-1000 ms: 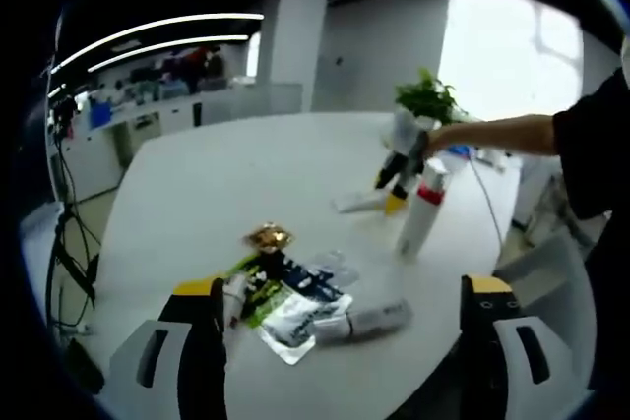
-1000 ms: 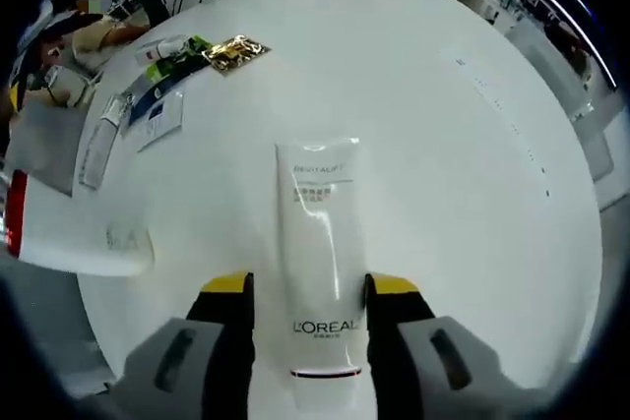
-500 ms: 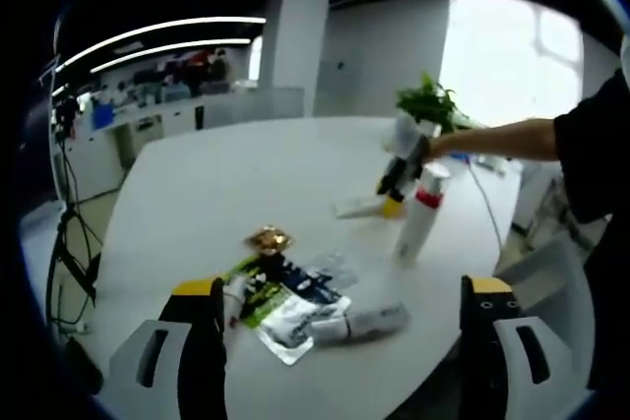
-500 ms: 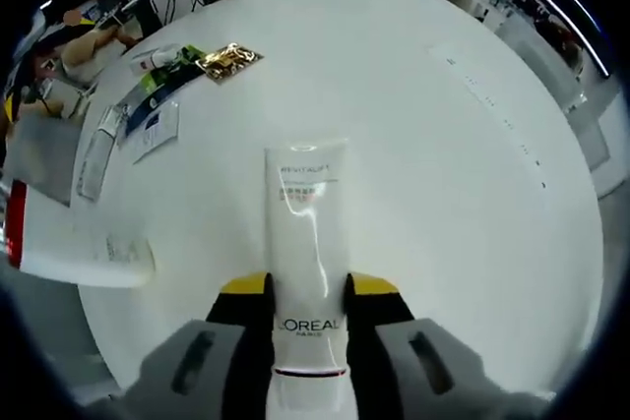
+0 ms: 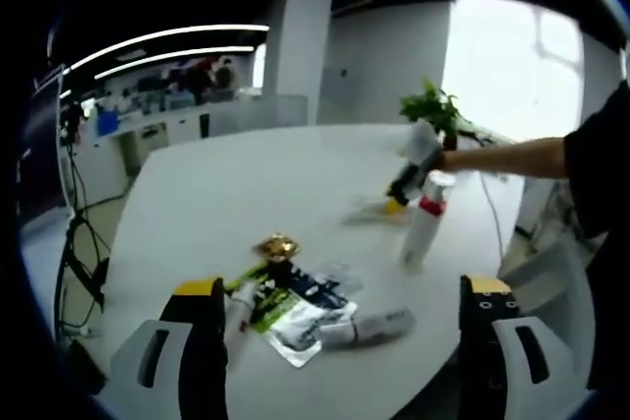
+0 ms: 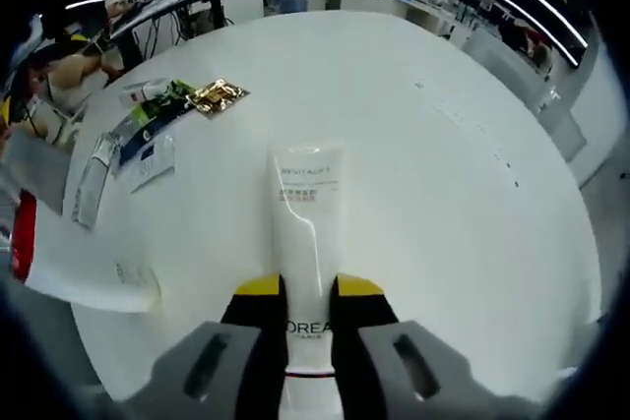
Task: Arrange the skincare products in the storage area until every visible bottle or jar stands upright without overlapping.
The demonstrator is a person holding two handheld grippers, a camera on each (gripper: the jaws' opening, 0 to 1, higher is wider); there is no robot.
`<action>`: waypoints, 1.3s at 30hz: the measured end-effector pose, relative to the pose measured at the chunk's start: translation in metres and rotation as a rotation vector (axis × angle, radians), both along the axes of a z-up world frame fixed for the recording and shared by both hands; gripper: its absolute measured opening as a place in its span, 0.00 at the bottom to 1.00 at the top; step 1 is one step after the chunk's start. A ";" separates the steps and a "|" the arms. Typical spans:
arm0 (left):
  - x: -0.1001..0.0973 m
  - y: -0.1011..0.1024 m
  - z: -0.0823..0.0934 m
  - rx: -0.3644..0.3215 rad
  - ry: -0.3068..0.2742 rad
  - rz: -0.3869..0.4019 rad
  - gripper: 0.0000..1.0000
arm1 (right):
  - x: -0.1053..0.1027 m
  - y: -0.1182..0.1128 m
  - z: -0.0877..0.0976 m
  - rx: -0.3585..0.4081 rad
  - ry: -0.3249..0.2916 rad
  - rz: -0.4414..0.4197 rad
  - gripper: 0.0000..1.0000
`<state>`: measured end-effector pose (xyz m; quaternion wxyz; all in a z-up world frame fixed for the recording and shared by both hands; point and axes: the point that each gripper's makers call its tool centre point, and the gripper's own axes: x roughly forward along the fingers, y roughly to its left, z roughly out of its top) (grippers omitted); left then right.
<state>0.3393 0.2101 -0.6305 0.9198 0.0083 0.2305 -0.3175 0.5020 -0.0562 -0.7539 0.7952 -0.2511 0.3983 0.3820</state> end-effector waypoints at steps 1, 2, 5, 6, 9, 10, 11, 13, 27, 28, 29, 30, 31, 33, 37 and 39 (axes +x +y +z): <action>0.001 0.000 0.000 -0.003 -0.003 0.001 0.96 | 0.002 0.003 0.007 0.016 -0.022 0.002 0.14; 0.002 0.000 0.001 -0.006 -0.006 0.002 0.96 | 0.003 0.006 0.015 0.033 -0.035 -0.004 0.13; 0.001 -0.002 0.004 -0.012 -0.013 0.002 0.95 | 0.003 0.010 0.026 0.059 -0.060 -0.004 0.13; 0.001 -0.003 0.006 -0.013 -0.019 0.001 0.95 | 0.003 0.012 0.032 0.063 -0.079 -0.001 0.13; 0.000 -0.005 0.008 -0.016 -0.027 -0.002 0.94 | 0.001 0.020 0.048 0.087 -0.126 0.013 0.12; -0.001 -0.005 0.010 -0.020 -0.029 -0.002 0.94 | 0.000 0.023 0.053 0.090 -0.137 0.019 0.12; -0.001 -0.005 0.011 -0.022 -0.031 -0.002 0.94 | -0.003 0.028 0.060 0.103 -0.151 0.034 0.12; -0.001 -0.006 0.011 -0.027 -0.034 -0.003 0.92 | -0.004 0.037 0.075 0.120 -0.194 0.051 0.12; -0.002 -0.019 0.028 -0.098 -0.063 -0.023 0.79 | -0.038 0.100 0.166 0.236 -0.384 0.183 0.13; -0.002 -0.020 0.029 -0.106 -0.067 -0.026 0.78 | -0.030 0.101 0.165 0.241 -0.388 0.191 0.13; -0.002 -0.020 0.031 -0.112 -0.068 -0.025 0.77 | -0.030 0.106 0.169 0.249 -0.401 0.201 0.13; -0.001 -0.021 0.032 -0.122 -0.072 -0.022 0.76 | -0.033 0.110 0.173 0.257 -0.413 0.208 0.13; 0.000 -0.022 0.035 -0.139 -0.075 -0.017 0.75 | -0.037 0.115 0.178 0.269 -0.417 0.216 0.13; 0.002 -0.023 0.040 -0.175 -0.080 -0.006 0.72 | -0.045 0.125 0.187 0.285 -0.432 0.229 0.13; 0.009 -0.022 0.051 -0.265 -0.087 0.024 0.69 | -0.058 0.144 0.201 0.315 -0.459 0.263 0.13; 0.012 -0.024 0.056 -0.310 -0.083 0.032 0.69 | -0.064 0.153 0.206 0.325 -0.470 0.277 0.13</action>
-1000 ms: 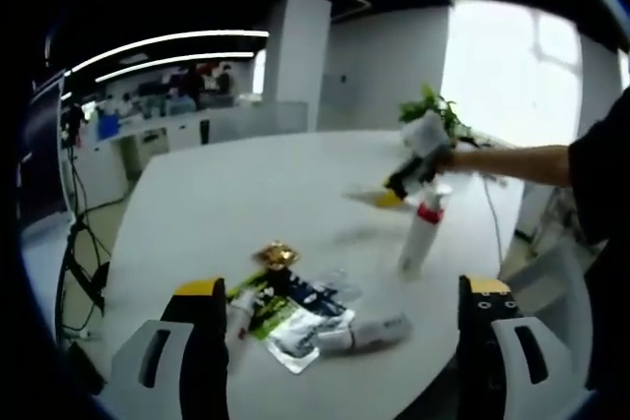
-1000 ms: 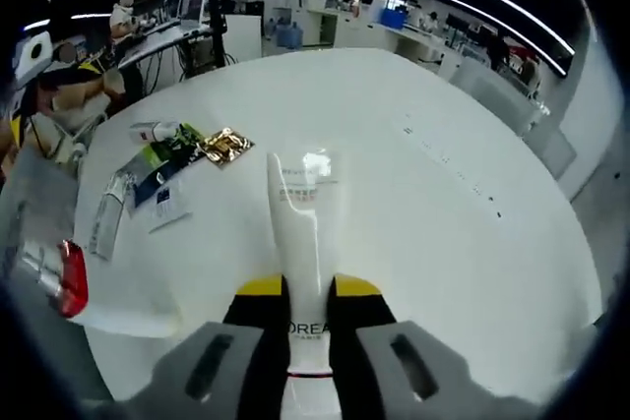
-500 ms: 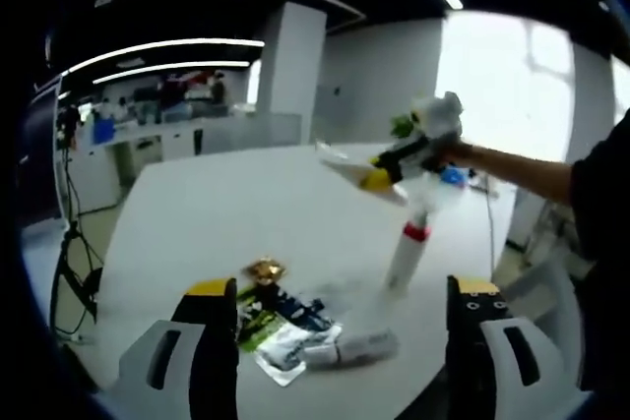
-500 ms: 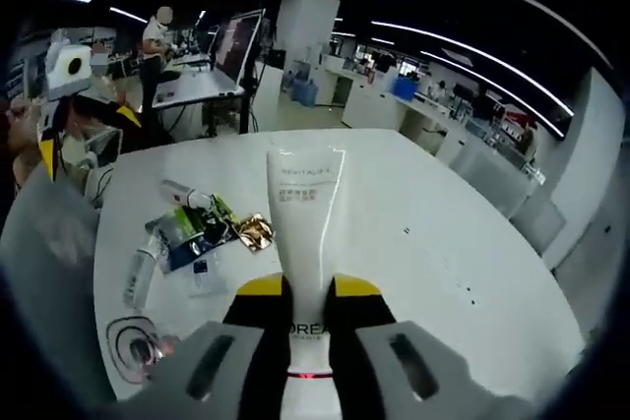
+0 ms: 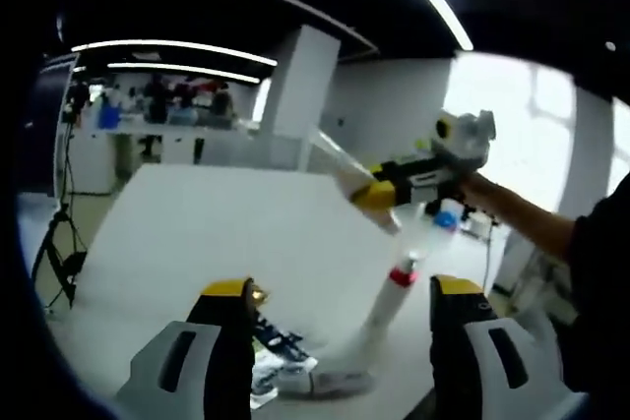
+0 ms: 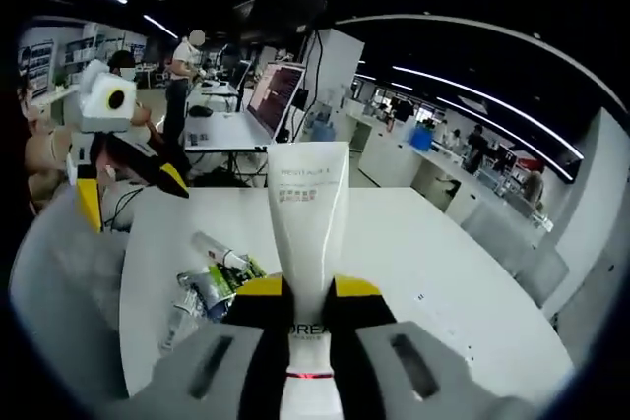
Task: Arrange the skincare products in the storage area until every visible bottle or jar stands upright without overlapping.
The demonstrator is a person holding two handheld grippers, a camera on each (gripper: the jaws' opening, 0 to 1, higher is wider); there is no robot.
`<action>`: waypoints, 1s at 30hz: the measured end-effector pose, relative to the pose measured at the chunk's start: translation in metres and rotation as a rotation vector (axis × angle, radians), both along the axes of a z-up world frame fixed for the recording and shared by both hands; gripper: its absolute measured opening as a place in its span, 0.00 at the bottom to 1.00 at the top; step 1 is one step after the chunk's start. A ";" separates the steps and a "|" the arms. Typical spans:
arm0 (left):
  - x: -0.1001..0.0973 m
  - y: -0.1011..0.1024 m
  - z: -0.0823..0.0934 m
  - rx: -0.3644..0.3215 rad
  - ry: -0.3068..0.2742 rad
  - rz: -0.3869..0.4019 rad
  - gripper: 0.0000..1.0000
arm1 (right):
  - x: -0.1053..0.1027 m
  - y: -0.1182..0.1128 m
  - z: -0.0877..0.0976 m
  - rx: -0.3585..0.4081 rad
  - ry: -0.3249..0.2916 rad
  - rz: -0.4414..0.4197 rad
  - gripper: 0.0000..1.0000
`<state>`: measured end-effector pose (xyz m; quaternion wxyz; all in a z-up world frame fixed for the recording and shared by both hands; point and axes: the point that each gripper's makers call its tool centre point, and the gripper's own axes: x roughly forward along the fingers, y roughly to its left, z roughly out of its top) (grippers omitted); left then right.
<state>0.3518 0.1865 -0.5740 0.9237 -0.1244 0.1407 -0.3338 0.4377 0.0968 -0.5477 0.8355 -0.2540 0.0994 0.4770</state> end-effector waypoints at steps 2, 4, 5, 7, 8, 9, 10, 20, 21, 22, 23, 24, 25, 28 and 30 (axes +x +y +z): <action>0.005 -0.002 0.010 -0.072 -0.002 0.022 0.70 | -0.006 0.009 0.005 0.002 -0.019 0.018 0.13; 0.009 -0.003 0.018 -0.130 -0.009 0.035 0.69 | -0.006 0.015 0.007 0.003 -0.031 0.034 0.13; 0.011 -0.001 0.021 -0.157 -0.010 0.049 0.69 | -0.010 0.020 0.009 0.009 -0.036 0.043 0.13; 0.016 0.000 0.030 -0.218 -0.017 0.072 0.69 | -0.012 0.024 0.011 0.017 -0.043 0.051 0.13; 0.018 0.001 0.032 -0.225 -0.018 0.077 0.69 | -0.013 0.026 0.011 0.020 -0.044 0.052 0.13; 0.022 0.002 0.035 -0.245 -0.023 0.095 0.69 | -0.015 0.029 0.011 0.021 -0.045 0.055 0.13; 0.026 0.004 0.037 -0.253 -0.025 0.104 0.69 | -0.017 0.031 0.011 0.021 -0.051 0.058 0.13; 0.036 -0.011 0.047 -0.368 -0.009 0.097 0.65 | -0.041 0.049 0.010 0.033 -0.051 0.085 0.14; 0.036 -0.013 0.049 -0.381 -0.009 0.097 0.64 | -0.044 0.051 0.009 0.030 -0.051 0.086 0.14; 0.037 -0.015 0.050 -0.394 -0.012 0.095 0.62 | -0.045 0.052 0.007 0.029 -0.052 0.085 0.14; 0.037 -0.015 0.051 -0.398 -0.012 0.097 0.59 | -0.047 0.053 0.007 0.031 -0.052 0.083 0.14; 0.038 -0.016 0.050 -0.399 -0.012 0.104 0.56 | -0.050 0.054 0.005 0.041 -0.030 0.078 0.14; 0.039 -0.017 0.050 -0.397 -0.012 0.109 0.53 | -0.052 0.055 0.004 0.045 -0.029 0.076 0.14; 0.040 -0.020 0.047 -0.376 -0.015 0.115 0.47 | -0.057 0.057 -0.001 0.038 -0.033 0.066 0.14; 0.040 -0.021 0.045 -0.376 -0.008 0.119 0.45 | -0.059 0.057 -0.005 0.044 -0.021 0.058 0.14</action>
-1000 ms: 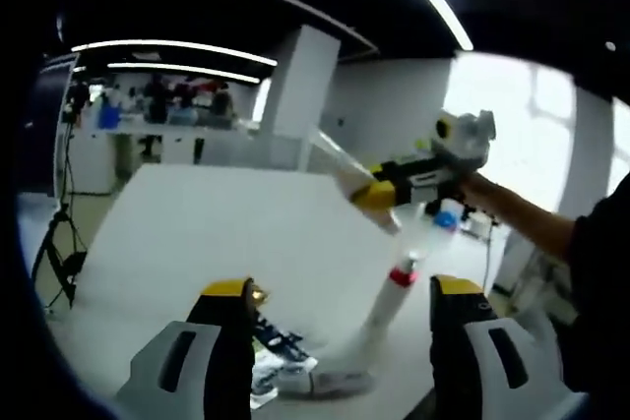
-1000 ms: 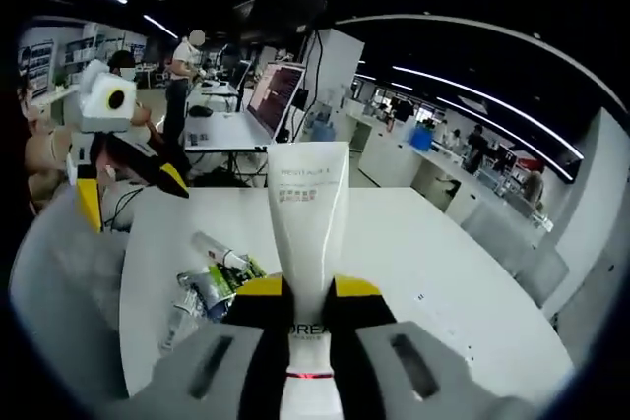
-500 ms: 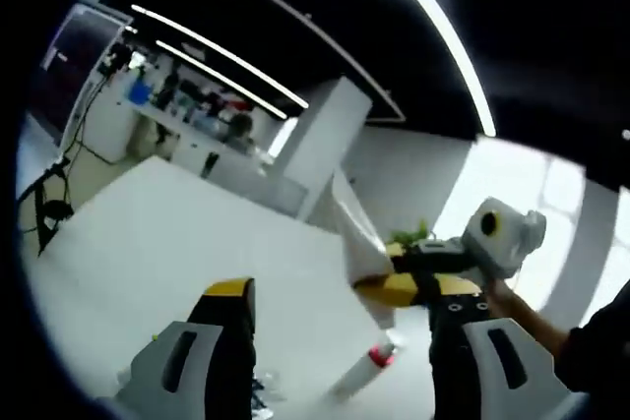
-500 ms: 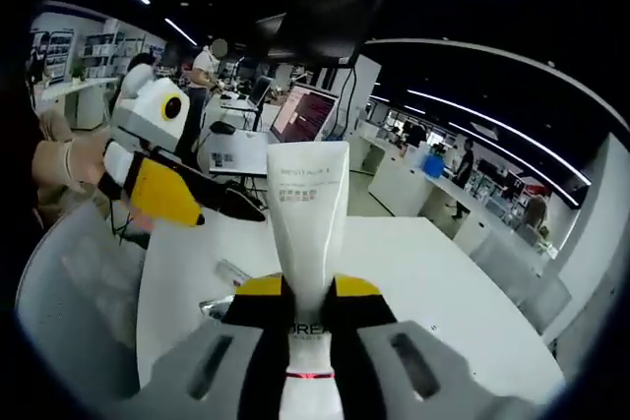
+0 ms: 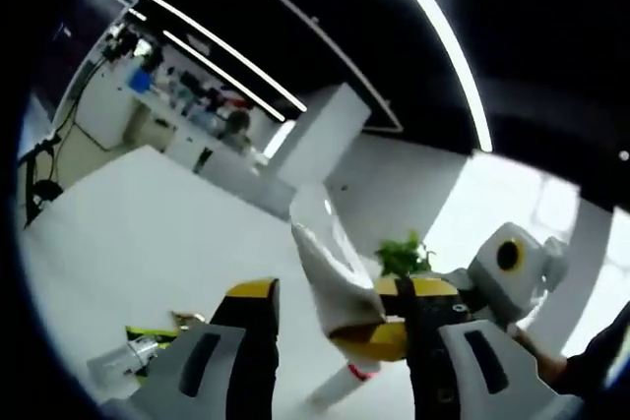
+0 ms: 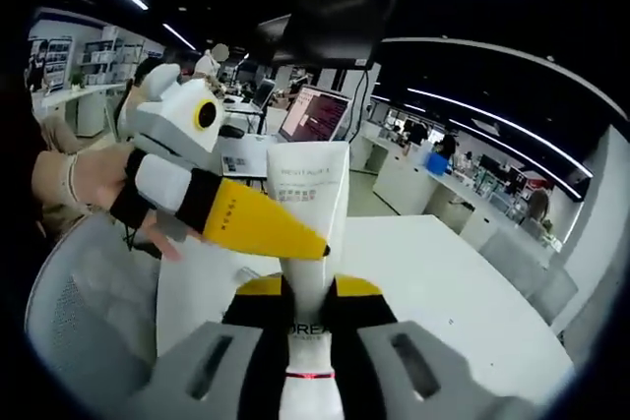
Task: Arrange the skincare products in the storage area until every visible bottle or jar stands upright without overlapping.
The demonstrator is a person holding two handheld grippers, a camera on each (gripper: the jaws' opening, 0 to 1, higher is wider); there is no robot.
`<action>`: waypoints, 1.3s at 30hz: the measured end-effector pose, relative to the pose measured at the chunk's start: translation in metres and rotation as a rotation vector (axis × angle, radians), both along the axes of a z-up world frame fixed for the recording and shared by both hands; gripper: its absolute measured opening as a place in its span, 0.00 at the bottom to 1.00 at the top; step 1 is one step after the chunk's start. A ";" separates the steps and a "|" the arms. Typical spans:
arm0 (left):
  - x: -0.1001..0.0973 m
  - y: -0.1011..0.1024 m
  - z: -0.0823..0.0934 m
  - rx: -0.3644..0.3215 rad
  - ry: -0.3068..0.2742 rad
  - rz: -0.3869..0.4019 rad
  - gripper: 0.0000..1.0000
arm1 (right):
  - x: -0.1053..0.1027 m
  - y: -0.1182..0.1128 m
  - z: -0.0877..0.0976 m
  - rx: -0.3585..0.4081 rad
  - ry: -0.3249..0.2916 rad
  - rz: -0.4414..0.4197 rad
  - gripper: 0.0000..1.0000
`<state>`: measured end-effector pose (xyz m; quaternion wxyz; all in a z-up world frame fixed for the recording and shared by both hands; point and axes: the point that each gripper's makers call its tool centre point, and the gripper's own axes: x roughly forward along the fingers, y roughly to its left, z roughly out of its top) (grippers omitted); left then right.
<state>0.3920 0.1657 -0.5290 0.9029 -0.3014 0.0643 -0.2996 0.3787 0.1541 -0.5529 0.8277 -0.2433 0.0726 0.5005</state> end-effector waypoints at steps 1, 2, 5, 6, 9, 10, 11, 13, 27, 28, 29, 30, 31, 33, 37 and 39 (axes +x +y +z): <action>0.000 0.000 -0.001 -0.001 0.005 0.004 0.43 | -0.002 0.000 -0.002 0.007 0.013 -0.006 0.14; -0.003 -0.004 -0.002 0.000 0.007 0.010 0.41 | -0.002 0.000 -0.003 0.011 0.015 -0.010 0.14; -0.007 -0.009 -0.005 0.004 0.015 0.003 0.33 | -0.003 0.000 -0.007 0.023 0.023 -0.034 0.14; -0.008 -0.010 -0.006 0.003 0.019 -0.003 0.31 | -0.004 -0.001 -0.008 0.029 0.031 -0.039 0.14; -0.011 -0.013 -0.012 0.003 0.038 -0.011 0.29 | -0.005 -0.003 -0.009 0.075 0.062 -0.072 0.14; -0.012 -0.013 -0.013 0.007 0.040 -0.012 0.30 | -0.006 -0.004 -0.010 0.084 0.065 -0.080 0.14; -0.012 -0.014 -0.014 0.000 0.042 -0.016 0.29 | -0.007 -0.005 -0.011 0.087 0.064 -0.088 0.14; -0.015 -0.018 -0.017 0.001 0.051 -0.030 0.27 | -0.009 -0.006 -0.014 0.100 0.079 -0.112 0.14; -0.015 -0.032 -0.035 0.077 0.068 -0.097 0.18 | -0.015 -0.015 -0.035 0.120 0.127 -0.221 0.18; -0.015 -0.033 -0.035 0.087 0.067 -0.100 0.17 | -0.015 -0.016 -0.036 0.114 0.129 -0.224 0.18; -0.015 -0.033 -0.036 0.089 0.070 -0.099 0.16 | -0.015 -0.017 -0.038 0.104 0.123 -0.226 0.19; -0.014 -0.033 -0.036 0.091 0.070 -0.099 0.15 | -0.015 -0.018 -0.038 0.099 0.119 -0.226 0.20; -0.014 -0.033 -0.036 0.101 0.066 -0.100 0.14 | -0.016 -0.018 -0.038 0.091 0.117 -0.225 0.21; -0.010 -0.030 -0.035 0.106 0.056 -0.096 0.09 | -0.015 -0.020 -0.038 0.072 0.094 -0.244 0.29; -0.008 -0.031 -0.033 0.129 0.034 -0.093 0.08 | -0.016 -0.021 -0.038 0.027 0.074 -0.221 0.31; -0.007 -0.032 -0.034 0.140 0.029 -0.101 0.07 | -0.015 -0.022 -0.039 0.005 0.061 -0.205 0.32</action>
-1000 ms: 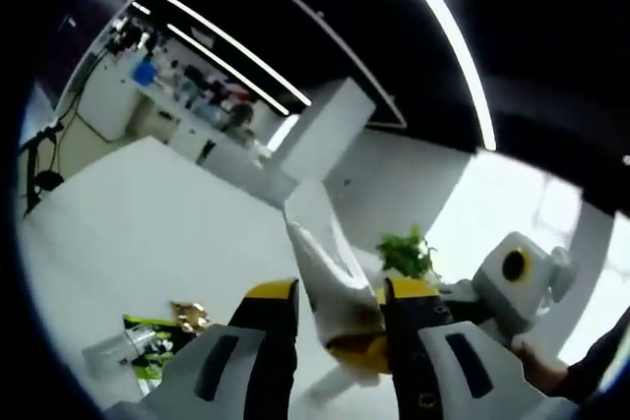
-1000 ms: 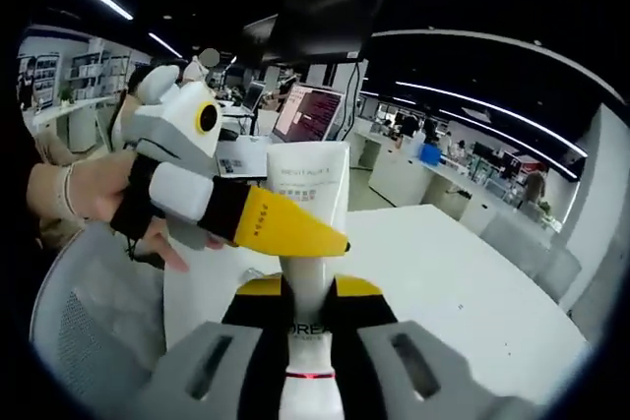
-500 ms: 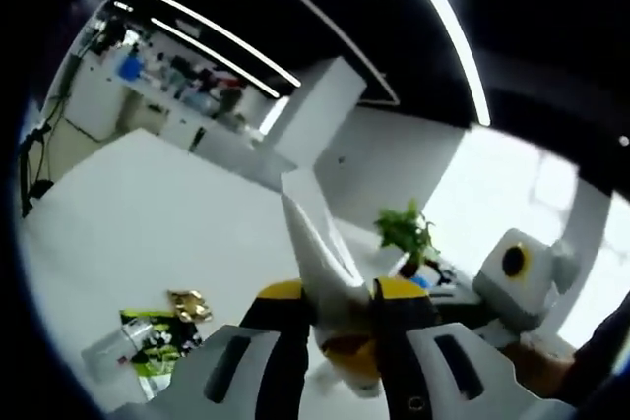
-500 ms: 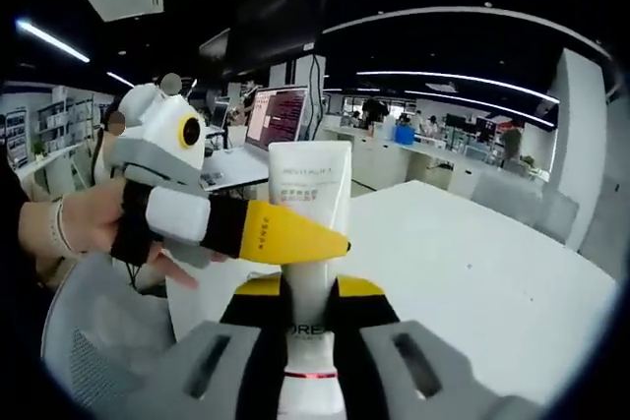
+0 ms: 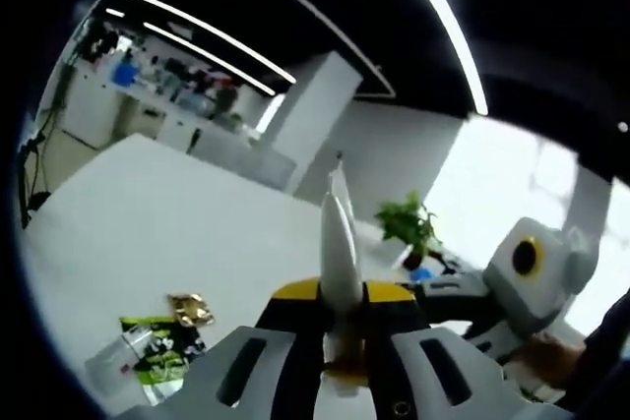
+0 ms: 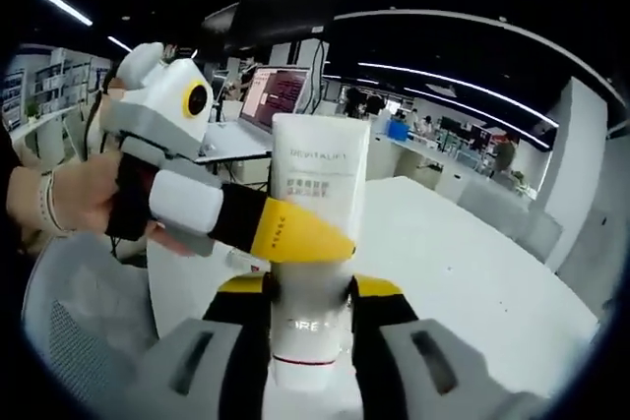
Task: Arrange the skincare products in the storage area until every visible bottle or jar stands upright without overlapping.
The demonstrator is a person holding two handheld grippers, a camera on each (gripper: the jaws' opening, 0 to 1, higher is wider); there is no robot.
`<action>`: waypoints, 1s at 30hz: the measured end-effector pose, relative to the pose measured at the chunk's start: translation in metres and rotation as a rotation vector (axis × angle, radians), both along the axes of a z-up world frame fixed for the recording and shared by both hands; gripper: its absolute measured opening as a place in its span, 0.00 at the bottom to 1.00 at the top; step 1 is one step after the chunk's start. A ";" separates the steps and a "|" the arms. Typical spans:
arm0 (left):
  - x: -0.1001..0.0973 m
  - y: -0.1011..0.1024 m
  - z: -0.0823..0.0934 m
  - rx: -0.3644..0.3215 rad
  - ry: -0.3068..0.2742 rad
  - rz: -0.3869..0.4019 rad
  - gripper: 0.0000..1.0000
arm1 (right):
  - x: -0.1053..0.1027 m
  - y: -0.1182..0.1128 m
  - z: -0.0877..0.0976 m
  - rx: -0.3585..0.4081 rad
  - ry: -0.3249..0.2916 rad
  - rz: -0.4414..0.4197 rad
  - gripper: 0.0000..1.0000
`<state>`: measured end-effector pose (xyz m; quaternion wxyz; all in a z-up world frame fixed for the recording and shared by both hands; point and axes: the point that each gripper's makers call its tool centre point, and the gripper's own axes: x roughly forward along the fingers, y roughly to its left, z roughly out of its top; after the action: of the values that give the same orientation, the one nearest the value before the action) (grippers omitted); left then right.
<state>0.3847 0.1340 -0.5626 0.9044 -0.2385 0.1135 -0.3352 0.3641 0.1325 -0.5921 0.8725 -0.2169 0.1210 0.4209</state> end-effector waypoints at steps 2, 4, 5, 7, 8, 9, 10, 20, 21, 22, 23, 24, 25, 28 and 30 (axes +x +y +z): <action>0.002 0.000 0.001 0.002 0.001 -0.015 0.07 | 0.000 -0.001 0.000 -0.021 -0.017 0.016 0.32; 0.002 -0.002 0.001 0.016 -0.005 -0.027 0.07 | 0.000 -0.002 0.000 -0.041 -0.027 0.027 0.32; 0.002 -0.004 0.001 0.044 -0.019 -0.038 0.07 | 0.001 -0.004 0.000 -0.052 -0.034 0.031 0.32; 0.004 -0.005 -0.001 0.091 -0.035 -0.040 0.07 | 0.001 -0.007 0.000 -0.067 -0.043 0.037 0.32; 0.006 -0.004 -0.002 0.114 -0.045 -0.035 0.07 | 0.000 -0.010 0.001 -0.069 -0.041 0.040 0.31; 0.010 0.000 -0.004 0.139 -0.050 -0.024 0.07 | -0.001 -0.012 0.003 -0.070 -0.048 0.045 0.30; 0.012 0.001 -0.007 0.144 -0.045 -0.035 0.07 | 0.001 -0.015 0.005 -0.077 -0.057 0.039 0.27; 0.013 -0.008 -0.032 0.341 -0.133 -0.143 0.08 | 0.003 -0.049 0.031 -0.110 -0.081 0.067 0.28; 0.011 -0.013 -0.036 0.365 -0.137 -0.163 0.08 | 0.003 -0.052 0.034 -0.119 -0.080 0.080 0.28; 0.010 -0.016 -0.038 0.377 -0.143 -0.178 0.08 | 0.004 -0.053 0.035 -0.123 -0.077 0.088 0.28; 0.010 -0.020 -0.041 0.385 -0.147 -0.191 0.08 | 0.006 -0.055 0.037 -0.133 -0.075 0.103 0.29; 0.009 -0.024 -0.043 0.388 -0.149 -0.202 0.08 | 0.006 -0.057 0.037 -0.152 -0.069 0.121 0.29; 0.007 -0.028 -0.044 0.388 -0.150 -0.215 0.08 | 0.007 -0.057 0.039 -0.167 -0.065 0.137 0.29; 0.003 -0.039 -0.047 0.404 -0.173 -0.277 0.08 | 0.008 -0.057 0.042 -0.207 -0.053 0.197 0.29; 0.000 -0.046 -0.053 0.443 -0.189 -0.306 0.08 | 0.010 -0.056 0.042 -0.261 -0.059 0.246 0.31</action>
<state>0.3847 0.0876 -0.6153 0.8800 0.0169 0.1339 -0.4555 0.3738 0.0767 -0.5503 0.7820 -0.3538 0.1216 0.4985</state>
